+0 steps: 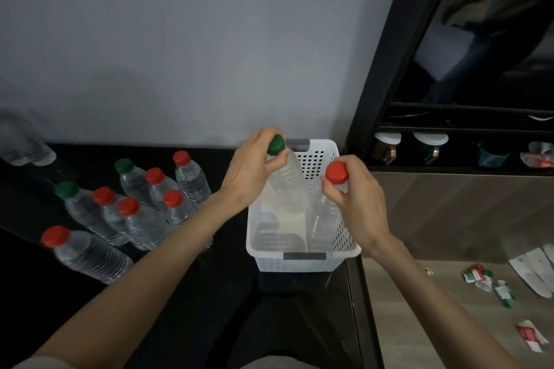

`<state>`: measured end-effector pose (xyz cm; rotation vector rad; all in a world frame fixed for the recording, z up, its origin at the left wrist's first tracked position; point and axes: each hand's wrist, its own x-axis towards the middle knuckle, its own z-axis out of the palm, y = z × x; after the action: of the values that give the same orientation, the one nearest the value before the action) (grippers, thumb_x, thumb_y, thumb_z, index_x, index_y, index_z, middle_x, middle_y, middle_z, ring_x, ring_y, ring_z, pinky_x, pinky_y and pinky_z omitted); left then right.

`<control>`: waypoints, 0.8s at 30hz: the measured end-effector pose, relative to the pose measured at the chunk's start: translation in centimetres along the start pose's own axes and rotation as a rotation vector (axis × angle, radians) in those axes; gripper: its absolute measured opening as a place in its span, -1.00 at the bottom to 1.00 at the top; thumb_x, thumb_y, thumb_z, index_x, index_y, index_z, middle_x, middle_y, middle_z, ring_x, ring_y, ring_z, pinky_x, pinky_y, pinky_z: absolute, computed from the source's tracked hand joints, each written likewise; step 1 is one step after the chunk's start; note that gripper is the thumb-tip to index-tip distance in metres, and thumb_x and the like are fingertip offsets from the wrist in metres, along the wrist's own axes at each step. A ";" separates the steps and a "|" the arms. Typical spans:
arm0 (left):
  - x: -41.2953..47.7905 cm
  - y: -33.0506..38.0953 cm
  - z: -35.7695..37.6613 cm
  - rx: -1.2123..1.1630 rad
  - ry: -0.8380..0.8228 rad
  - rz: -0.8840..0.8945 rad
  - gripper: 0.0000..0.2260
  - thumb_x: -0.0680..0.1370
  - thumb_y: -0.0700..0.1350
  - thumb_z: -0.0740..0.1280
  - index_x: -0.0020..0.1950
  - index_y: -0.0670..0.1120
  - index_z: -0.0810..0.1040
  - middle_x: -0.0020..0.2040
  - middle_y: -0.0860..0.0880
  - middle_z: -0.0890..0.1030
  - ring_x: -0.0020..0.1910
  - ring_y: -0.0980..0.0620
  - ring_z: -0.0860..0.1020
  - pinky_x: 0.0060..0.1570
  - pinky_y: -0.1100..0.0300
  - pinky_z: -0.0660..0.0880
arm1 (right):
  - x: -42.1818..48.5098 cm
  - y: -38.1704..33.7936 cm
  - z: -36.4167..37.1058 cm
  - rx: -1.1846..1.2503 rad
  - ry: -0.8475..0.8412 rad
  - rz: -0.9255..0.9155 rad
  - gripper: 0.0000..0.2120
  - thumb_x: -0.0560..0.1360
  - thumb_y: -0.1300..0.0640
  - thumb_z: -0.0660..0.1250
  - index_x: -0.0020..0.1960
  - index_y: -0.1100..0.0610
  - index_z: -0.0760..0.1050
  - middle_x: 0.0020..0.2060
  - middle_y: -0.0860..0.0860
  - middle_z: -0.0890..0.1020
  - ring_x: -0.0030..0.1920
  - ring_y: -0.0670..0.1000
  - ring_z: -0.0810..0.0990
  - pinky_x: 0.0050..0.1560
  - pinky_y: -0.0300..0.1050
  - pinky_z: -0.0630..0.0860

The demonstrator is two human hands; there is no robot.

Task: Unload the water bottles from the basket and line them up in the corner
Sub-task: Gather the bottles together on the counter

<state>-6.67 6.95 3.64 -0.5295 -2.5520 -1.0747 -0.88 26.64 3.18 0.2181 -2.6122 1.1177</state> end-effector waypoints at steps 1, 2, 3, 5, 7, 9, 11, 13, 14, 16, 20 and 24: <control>0.2 0.5 -1.2 -0.020 0.048 0.000 -0.88 0.55 -0.07 0.29 0.04 -0.06 0.42 -0.10 0.03 0.45 -0.20 0.13 0.43 -0.19 0.21 0.39 | 0.6 -1.1 -0.4 0.015 0.014 -0.032 -0.81 0.51 0.01 0.35 0.06 0.01 0.39 -0.11 -0.14 0.49 -0.13 -0.14 0.50 -0.16 -0.31 0.41; 0.3 1.1 -2.5 -0.036 0.094 0.000 -0.88 0.55 -0.08 0.30 0.04 -0.06 0.43 -0.11 0.05 0.45 -0.21 0.18 0.42 -0.20 0.26 0.36 | 1.2 -2.2 -0.7 0.024 0.022 -0.067 -0.81 0.52 0.02 0.35 0.05 0.00 0.38 -0.13 -0.17 0.47 -0.12 -0.16 0.49 -0.17 -0.35 0.39; 0.4 1.6 -3.8 -0.043 0.135 0.001 -0.89 0.55 -0.09 0.31 0.03 -0.06 0.43 -0.12 0.06 0.45 -0.22 0.19 0.41 -0.20 0.28 0.34 | 1.8 -3.3 -1.0 0.029 0.028 -0.100 -0.82 0.52 0.02 0.35 0.04 0.00 0.38 -0.15 -0.19 0.45 -0.11 -0.17 0.49 -0.19 -0.36 0.38; 0.2 2.5 -6.6 -0.033 0.202 0.013 -0.89 0.54 -0.10 0.32 0.02 -0.07 0.44 -0.15 0.07 0.45 -0.24 0.18 0.41 -0.21 0.28 0.34 | 2.7 -5.5 -1.3 0.037 0.039 -0.164 -0.83 0.52 0.02 0.35 0.04 0.01 0.39 -0.16 -0.19 0.45 -0.10 -0.20 0.48 -0.17 -0.40 0.38; -0.4 3.2 -9.5 -0.020 0.256 0.017 -0.90 0.54 -0.09 0.31 0.01 -0.06 0.44 -0.17 0.07 0.46 -0.25 0.14 0.39 -0.23 0.25 0.36 | 3.3 -7.5 -1.2 0.055 0.039 -0.224 -0.81 0.52 0.01 0.34 0.06 0.04 0.41 -0.14 -0.14 0.47 -0.13 -0.21 0.48 -0.17 -0.41 0.36; -1.5 3.5 -12.3 -0.004 0.299 0.009 -0.91 0.54 -0.10 0.31 -0.02 -0.07 0.44 -0.21 0.09 0.44 -0.28 0.10 0.37 -0.27 0.24 0.35 | 3.9 -9.4 -0.6 0.082 0.023 -0.268 -0.79 0.51 0.01 0.34 0.08 0.06 0.41 -0.13 -0.13 0.47 -0.16 -0.21 0.46 -0.17 -0.39 0.35; -2.8 3.6 -14.8 0.031 0.311 -0.003 -0.92 0.55 -0.10 0.30 -0.03 -0.08 0.43 -0.22 0.07 0.44 -0.30 0.09 0.36 -0.28 0.24 0.33 | 4.3 -11.1 0.4 0.111 0.004 -0.311 -0.80 0.50 0.02 0.35 0.05 0.07 0.42 -0.16 -0.14 0.47 -0.18 -0.22 0.45 -0.17 -0.39 0.34; -4.5 3.3 -16.7 0.083 0.305 -0.023 -0.92 0.55 -0.10 0.30 -0.02 -0.07 0.43 -0.21 0.04 0.46 -0.31 0.08 0.37 -0.28 0.24 0.33 | 4.4 -12.4 1.8 0.140 -0.027 -0.341 -0.82 0.49 0.03 0.36 0.01 0.07 0.42 -0.18 -0.14 0.49 -0.19 -0.19 0.46 -0.17 -0.36 0.35; -5.5 3.0 -17.4 0.106 0.300 -0.033 -0.92 0.54 -0.10 0.30 -0.02 -0.06 0.43 -0.21 0.05 0.45 -0.31 0.09 0.36 -0.29 0.26 0.32 | 4.3 -13.0 2.7 0.153 -0.051 -0.353 -0.82 0.49 0.03 0.37 0.00 0.07 0.42 -0.20 -0.13 0.49 -0.20 -0.19 0.46 -0.18 -0.35 0.35; -7.5 2.1 -18.4 0.137 0.289 -0.072 -0.92 0.54 -0.10 0.31 -0.03 -0.04 0.43 -0.25 0.11 0.43 -0.33 0.12 0.36 -0.31 0.31 0.30 | 3.8 -14.0 4.5 0.180 -0.118 -0.381 -0.82 0.48 0.03 0.37 -0.02 0.04 0.41 -0.22 -0.15 0.49 -0.23 -0.19 0.45 -0.21 -0.36 0.33; -11.6 -0.2 -19.5 0.166 0.266 -0.155 -0.90 0.51 -0.12 0.34 -0.04 -0.03 0.44 -0.23 0.11 0.46 -0.28 0.13 0.42 -0.26 0.31 0.35 | 2.5 -15.8 7.9 0.193 -0.258 -0.434 -0.84 0.47 0.01 0.38 -0.06 -0.01 0.40 -0.26 -0.18 0.49 -0.24 -0.22 0.45 -0.22 -0.35 0.33; -15.3 -3.5 -19.2 0.161 0.191 -0.227 -0.90 0.51 -0.09 0.36 -0.03 -0.02 0.46 -0.22 0.09 0.46 -0.27 0.14 0.43 -0.23 0.31 0.39 | 1.2 -16.2 11.4 0.235 -0.385 -0.385 -0.83 0.46 0.06 0.41 -0.07 -0.03 0.41 -0.26 -0.22 0.49 -0.21 -0.29 0.47 -0.18 -0.43 0.33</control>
<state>8.04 -12.64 7.72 -0.0919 -2.5416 -0.9286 -0.33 7.23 7.16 1.0311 -2.5730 1.3363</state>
